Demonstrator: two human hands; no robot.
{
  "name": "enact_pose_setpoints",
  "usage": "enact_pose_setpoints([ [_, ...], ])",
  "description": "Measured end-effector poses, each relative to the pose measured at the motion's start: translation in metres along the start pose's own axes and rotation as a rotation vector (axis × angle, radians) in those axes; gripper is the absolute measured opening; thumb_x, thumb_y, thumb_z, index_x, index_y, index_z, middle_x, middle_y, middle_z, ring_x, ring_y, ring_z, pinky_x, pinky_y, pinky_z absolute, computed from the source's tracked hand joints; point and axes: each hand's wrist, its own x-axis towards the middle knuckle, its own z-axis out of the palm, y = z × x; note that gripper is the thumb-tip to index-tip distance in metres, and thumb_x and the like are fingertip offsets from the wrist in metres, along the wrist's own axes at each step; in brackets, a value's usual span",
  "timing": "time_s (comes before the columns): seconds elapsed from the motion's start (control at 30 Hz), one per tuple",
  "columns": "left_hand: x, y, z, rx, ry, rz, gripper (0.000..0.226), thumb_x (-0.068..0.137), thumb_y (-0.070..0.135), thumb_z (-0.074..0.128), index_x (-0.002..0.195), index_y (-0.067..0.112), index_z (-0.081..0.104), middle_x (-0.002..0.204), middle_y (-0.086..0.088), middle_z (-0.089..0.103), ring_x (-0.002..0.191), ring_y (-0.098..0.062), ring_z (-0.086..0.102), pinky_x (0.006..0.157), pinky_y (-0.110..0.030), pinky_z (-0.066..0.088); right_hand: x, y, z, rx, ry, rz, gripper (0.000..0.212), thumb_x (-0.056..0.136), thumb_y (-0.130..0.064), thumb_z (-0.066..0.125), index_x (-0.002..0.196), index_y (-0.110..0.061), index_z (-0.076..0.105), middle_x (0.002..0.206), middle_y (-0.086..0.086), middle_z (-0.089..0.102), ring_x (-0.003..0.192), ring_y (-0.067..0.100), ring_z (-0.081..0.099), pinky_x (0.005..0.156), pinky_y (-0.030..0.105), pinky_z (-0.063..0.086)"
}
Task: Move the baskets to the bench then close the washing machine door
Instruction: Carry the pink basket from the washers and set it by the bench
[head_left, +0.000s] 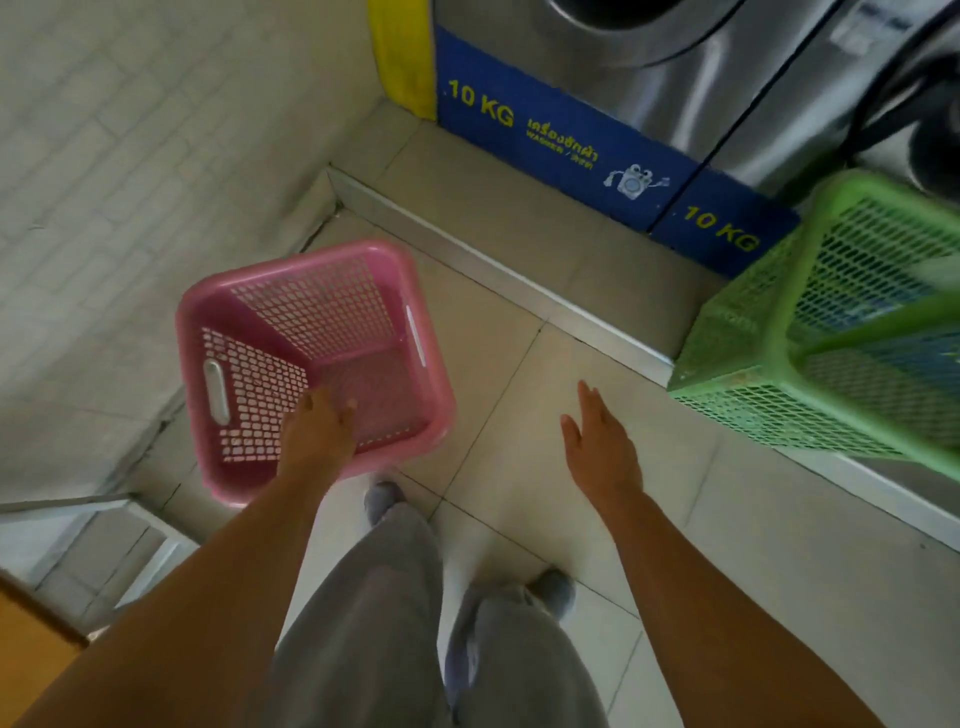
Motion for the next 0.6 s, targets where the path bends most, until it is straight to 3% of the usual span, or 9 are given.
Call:
enact_pose_setpoints([
  [0.07,-0.026,0.034,0.015,0.007,-0.036,0.067,0.042,0.097,0.03,0.04,0.128,0.002,0.046,0.126,-0.024,0.054,0.112,-0.042,0.053,0.097,-0.054,0.044,-0.024,0.037,-0.019,0.01,0.026,0.034,0.059,0.101,-0.041,0.032,0.153,-0.019,0.017,0.157,0.012,0.027,0.139,0.031,0.039,0.109,0.041,0.038],
  [0.2,-0.081,0.107,0.047,0.042,-0.104,0.196,0.049,0.098,0.025,0.04,0.141,0.002,0.036,0.145,-0.024,0.038,0.135,-0.041,0.034,0.112,-0.051,0.026,-0.065,0.109,-0.059,0.034,0.085,0.117,0.058,0.101,-0.038,0.036,0.152,-0.016,0.02,0.156,0.014,0.029,0.138,0.032,0.038,0.108,0.044,0.037],
  [0.37,-0.128,0.196,0.081,0.036,-0.14,0.348,0.052,0.099,0.031,0.04,0.145,0.008,0.032,0.148,-0.019,0.038,0.129,-0.039,0.044,0.107,-0.049,0.039,-0.097,0.184,-0.105,0.051,0.195,0.25,0.058,0.1,-0.035,0.038,0.152,-0.013,0.022,0.157,0.013,0.028,0.139,0.032,0.035,0.109,0.044,0.035],
  [0.6,-0.14,0.305,0.112,0.035,-0.134,0.518,0.052,0.099,0.03,0.043,0.145,0.006,0.034,0.148,-0.018,0.04,0.135,-0.035,0.039,0.114,-0.044,0.029,-0.096,0.248,-0.147,0.112,0.29,0.414,0.059,0.1,-0.034,0.038,0.151,-0.011,0.021,0.158,0.012,0.026,0.142,0.031,0.031,0.112,0.046,0.031],
])
